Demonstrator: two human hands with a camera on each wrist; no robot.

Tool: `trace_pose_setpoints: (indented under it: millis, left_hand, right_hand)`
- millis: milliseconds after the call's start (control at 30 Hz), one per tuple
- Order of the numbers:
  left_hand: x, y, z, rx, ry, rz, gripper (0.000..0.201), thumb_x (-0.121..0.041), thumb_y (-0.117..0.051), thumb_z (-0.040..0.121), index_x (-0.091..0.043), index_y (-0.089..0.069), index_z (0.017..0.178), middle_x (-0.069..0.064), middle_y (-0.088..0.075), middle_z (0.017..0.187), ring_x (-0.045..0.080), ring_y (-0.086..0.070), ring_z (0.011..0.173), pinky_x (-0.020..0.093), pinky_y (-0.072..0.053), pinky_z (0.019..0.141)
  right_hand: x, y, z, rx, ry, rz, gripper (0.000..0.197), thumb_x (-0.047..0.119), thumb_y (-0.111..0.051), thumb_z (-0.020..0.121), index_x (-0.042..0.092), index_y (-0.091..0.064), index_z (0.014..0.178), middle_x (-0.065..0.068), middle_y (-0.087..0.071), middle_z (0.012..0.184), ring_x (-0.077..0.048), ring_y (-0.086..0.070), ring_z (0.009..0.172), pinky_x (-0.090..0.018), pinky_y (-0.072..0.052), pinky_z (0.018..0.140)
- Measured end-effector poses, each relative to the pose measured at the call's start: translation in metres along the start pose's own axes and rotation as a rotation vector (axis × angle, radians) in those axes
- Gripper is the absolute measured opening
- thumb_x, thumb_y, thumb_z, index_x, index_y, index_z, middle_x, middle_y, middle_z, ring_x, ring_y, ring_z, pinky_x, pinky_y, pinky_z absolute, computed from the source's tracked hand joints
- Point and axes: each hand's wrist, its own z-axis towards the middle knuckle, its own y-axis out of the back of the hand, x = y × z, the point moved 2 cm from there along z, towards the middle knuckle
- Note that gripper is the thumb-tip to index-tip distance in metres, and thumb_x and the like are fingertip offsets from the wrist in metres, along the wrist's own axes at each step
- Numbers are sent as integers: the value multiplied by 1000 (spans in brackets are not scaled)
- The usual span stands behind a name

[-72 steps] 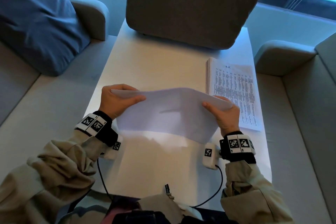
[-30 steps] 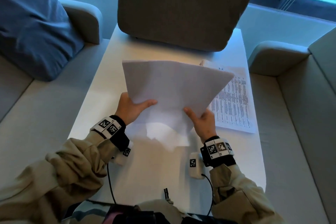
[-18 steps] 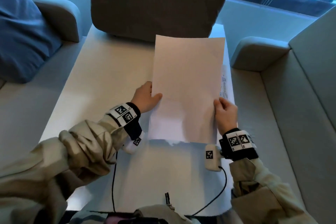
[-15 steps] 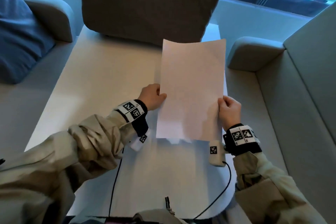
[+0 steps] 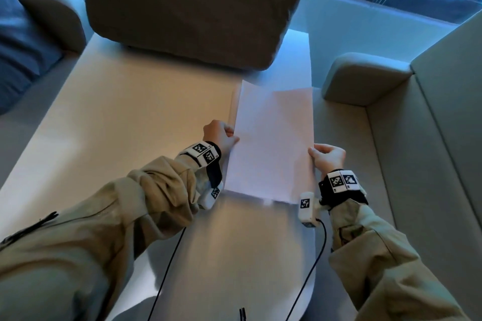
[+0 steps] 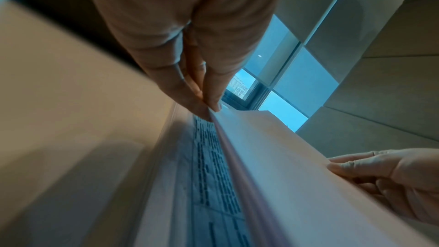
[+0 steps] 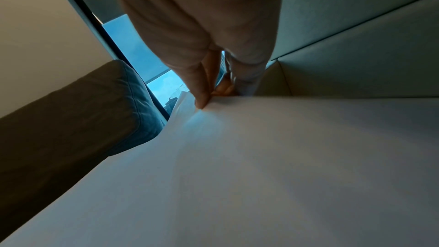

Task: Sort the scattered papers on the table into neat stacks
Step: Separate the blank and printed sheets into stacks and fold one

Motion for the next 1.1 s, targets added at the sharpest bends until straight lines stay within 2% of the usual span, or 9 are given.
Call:
trace_pose_setpoints:
  millis: [200,500,633,733,800,867,933,1000,1100]
  left_hand:
    - [6,-5,8,-54,31,-41,27,-18,-73,81,-5,-70,104,11,-70,105,22,-63,103,23,-45,95]
    - [16,-11,10,-59,63,-77,30,-16,-75,79,-5,-69,106,10,-71,101,20,-65,97,19,-44,88]
    - [18,-9,10,-40,73,-53,30,-16,-75,78,-7,-69,106,8,-70,99,19,-64,96,18,-43,87]
    - [17,-11,12,-15,50,36,13,-19,-71,81,-21,-58,81,6,-60,85,22,-57,84,26,-43,79]
    - [16,-13,13,2,48,75,25,-23,-58,89,-19,-39,75,2,-47,78,23,-45,76,29,-34,66]
    - [15,-16,13,38,74,40,29,-25,-43,97,-13,-34,72,7,-43,72,36,-45,76,32,-29,60]
    - [13,-21,12,81,86,-17,29,-26,-33,101,-11,-43,79,24,-55,97,41,-50,102,35,-36,74]
    - [9,-26,8,129,96,-53,33,-27,-30,102,-3,-52,100,26,-50,126,40,-45,119,37,-37,92]
    - [5,-29,4,138,120,-81,47,-30,-30,101,10,-37,125,28,-40,136,41,-40,125,42,-33,103]
  right_hand:
    - [6,-5,4,-7,19,-68,16,12,-73,80,8,-74,95,-5,-71,87,-23,-68,87,-37,-53,91]
    - [2,-12,1,-30,48,-187,21,13,-70,83,8,-73,103,-8,-72,102,-14,-61,88,-17,-41,85]
    - [5,-13,0,-15,59,-231,20,14,-68,85,10,-73,104,-8,-72,103,-18,-64,97,-16,-40,86]
    - [5,-13,-1,-28,92,-277,24,16,-65,87,9,-70,109,-8,-71,105,-24,-62,103,-24,-42,92]
    - [3,-13,1,-14,118,-309,21,17,-56,91,2,-68,99,-13,-69,98,-31,-60,97,-31,-43,83]
    - [-3,-16,4,31,109,-311,27,18,-46,94,-5,-60,85,-19,-62,86,-33,-53,83,-30,-35,68]
    - [-7,-20,3,83,90,-297,30,18,-43,96,-2,-60,81,-22,-58,82,-34,-51,81,-29,-32,67]
    - [-8,-27,0,129,91,-306,31,19,-44,97,-2,-66,91,-24,-64,94,-36,-57,93,-31,-38,74]
    - [-8,-29,-5,165,90,-336,34,21,-45,97,-4,-63,85,-23,-62,90,-35,-56,91,-33,-39,75]
